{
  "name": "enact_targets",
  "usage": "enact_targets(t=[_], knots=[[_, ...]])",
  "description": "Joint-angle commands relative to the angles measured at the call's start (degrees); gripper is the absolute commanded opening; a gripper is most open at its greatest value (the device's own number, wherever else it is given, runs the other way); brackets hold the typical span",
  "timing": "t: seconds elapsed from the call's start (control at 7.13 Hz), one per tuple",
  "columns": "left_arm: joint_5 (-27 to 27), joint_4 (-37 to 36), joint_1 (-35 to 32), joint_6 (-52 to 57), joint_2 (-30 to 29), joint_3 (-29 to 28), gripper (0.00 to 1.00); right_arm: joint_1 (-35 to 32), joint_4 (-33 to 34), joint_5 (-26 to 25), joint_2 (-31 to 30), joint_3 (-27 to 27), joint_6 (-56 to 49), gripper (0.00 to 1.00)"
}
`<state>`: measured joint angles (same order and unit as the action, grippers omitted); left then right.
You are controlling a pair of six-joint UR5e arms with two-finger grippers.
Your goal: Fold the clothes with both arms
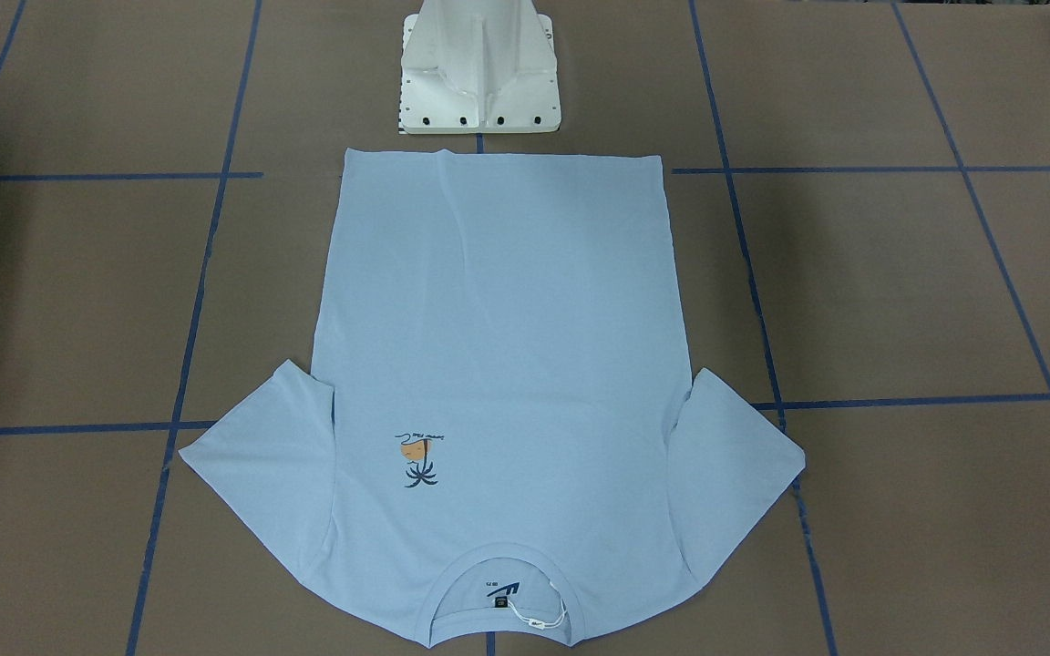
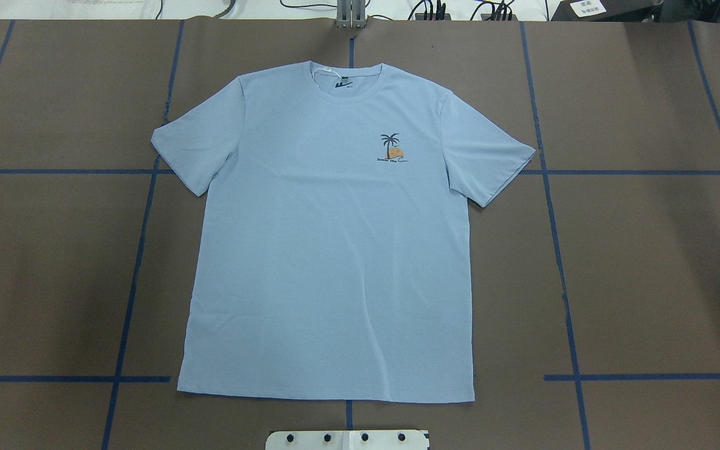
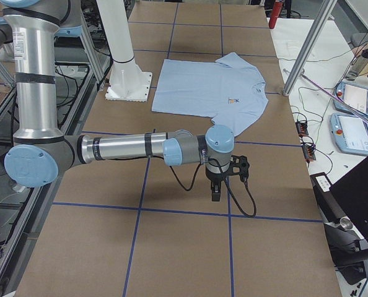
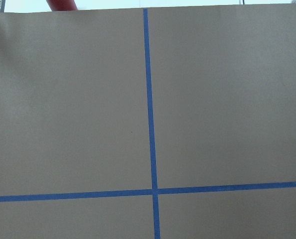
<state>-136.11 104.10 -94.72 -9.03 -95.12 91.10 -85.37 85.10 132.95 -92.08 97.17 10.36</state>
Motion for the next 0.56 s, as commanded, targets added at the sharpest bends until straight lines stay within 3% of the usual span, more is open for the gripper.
enact_targets(t=[0.0, 0.28, 0.42], knots=[[-0.1, 1.1, -0.1, 0.0, 3.5, 6.5, 1.00, 0.7, -5.4, 0.2, -1.8, 0.0, 0.1, 1.00], [-2.6, 2.4, 0.0, 0.0, 7.9, 8.9, 1.00, 2.1, -7.4, 0.1, -2.7, -0.6, 0.3, 1.00], [-4.1, 2.5, 2.9, 0.2, 8.3, 9.7, 1.00, 7.5, -10.4, 0.2, -2.6, -0.3, 1.1, 1.00]])
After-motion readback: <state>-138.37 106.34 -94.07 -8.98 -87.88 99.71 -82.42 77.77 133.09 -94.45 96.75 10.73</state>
